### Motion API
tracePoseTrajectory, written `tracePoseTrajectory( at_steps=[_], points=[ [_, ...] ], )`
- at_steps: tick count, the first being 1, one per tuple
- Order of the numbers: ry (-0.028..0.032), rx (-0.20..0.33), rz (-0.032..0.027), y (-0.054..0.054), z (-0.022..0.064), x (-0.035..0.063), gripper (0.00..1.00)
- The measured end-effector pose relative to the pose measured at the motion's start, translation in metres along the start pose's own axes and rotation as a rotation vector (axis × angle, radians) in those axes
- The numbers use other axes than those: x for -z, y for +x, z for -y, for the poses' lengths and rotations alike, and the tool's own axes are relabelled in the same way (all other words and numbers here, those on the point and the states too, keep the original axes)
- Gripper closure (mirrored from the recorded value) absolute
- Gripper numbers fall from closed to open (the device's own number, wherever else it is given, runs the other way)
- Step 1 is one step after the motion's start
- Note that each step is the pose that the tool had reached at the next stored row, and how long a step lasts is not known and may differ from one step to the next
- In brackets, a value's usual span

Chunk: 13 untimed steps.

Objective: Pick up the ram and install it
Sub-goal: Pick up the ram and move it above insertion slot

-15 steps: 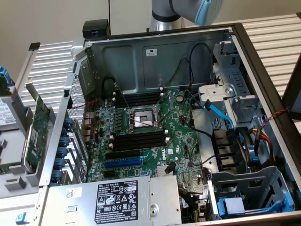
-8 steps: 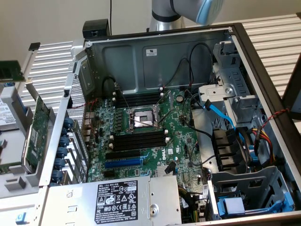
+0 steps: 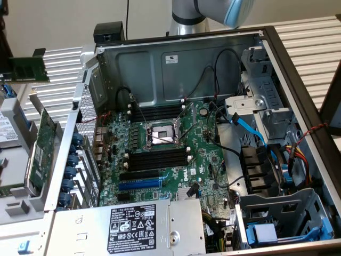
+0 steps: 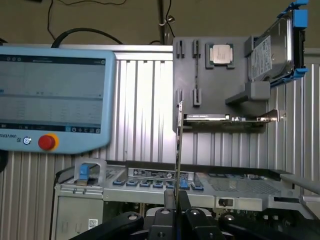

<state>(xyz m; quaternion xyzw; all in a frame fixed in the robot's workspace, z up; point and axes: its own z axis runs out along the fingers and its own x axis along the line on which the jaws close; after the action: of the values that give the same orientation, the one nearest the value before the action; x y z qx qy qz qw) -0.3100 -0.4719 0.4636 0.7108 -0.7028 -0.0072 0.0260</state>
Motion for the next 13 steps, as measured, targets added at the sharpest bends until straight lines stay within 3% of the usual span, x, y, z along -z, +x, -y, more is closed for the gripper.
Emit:
tracePoseTrajectory(
  at_steps=[9, 13],
  points=[
    [-0.0007, 0.003, 0.0, 0.001, 0.0405, 0.0039, 0.86],
    [-0.0008, 0.003, 0.0051, 0.0, 0.0585, 0.0048, 0.86]
  ],
)
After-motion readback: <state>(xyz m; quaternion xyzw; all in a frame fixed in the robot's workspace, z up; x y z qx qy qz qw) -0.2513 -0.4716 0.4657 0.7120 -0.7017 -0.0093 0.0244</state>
